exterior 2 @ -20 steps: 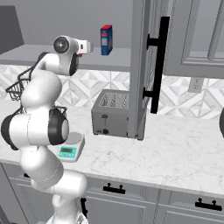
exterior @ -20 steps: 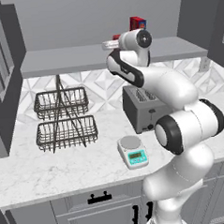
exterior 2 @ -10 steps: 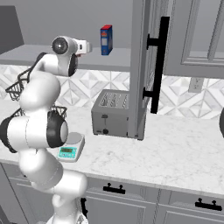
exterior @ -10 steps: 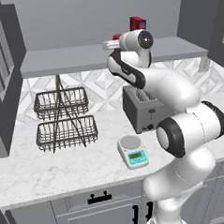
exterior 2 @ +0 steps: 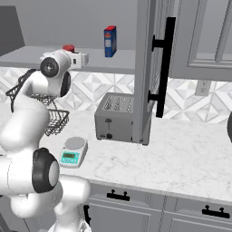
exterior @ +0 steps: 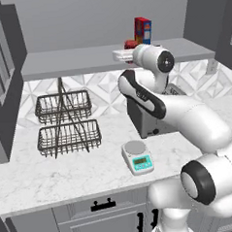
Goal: Pick the yogurt and place it on the digital scale for weighing, and close the cabinet.
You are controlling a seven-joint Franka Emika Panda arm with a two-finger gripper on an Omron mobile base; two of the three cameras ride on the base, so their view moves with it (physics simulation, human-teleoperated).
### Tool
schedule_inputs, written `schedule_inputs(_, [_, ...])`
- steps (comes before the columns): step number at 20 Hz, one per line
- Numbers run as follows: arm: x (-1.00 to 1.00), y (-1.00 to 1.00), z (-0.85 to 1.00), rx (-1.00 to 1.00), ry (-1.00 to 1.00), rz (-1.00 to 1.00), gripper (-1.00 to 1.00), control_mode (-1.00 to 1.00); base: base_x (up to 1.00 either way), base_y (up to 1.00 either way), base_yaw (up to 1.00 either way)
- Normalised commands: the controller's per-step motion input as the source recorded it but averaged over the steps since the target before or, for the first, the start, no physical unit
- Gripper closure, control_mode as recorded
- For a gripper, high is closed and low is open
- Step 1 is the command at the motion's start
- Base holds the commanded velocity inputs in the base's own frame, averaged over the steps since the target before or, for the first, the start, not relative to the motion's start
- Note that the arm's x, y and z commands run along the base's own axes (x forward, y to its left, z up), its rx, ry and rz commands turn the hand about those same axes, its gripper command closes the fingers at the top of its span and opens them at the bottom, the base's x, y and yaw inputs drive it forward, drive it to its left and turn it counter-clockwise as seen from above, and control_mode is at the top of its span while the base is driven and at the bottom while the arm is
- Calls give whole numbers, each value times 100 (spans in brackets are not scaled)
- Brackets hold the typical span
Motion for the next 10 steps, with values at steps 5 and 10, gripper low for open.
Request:
schedule_inputs(5, [-100, 0, 0, 0, -3, 0, 100, -100, 0, 0, 0])
schedule_inputs(10, [-92, -3, 0, 0, 3, 5, 100, -100, 0, 0, 0])
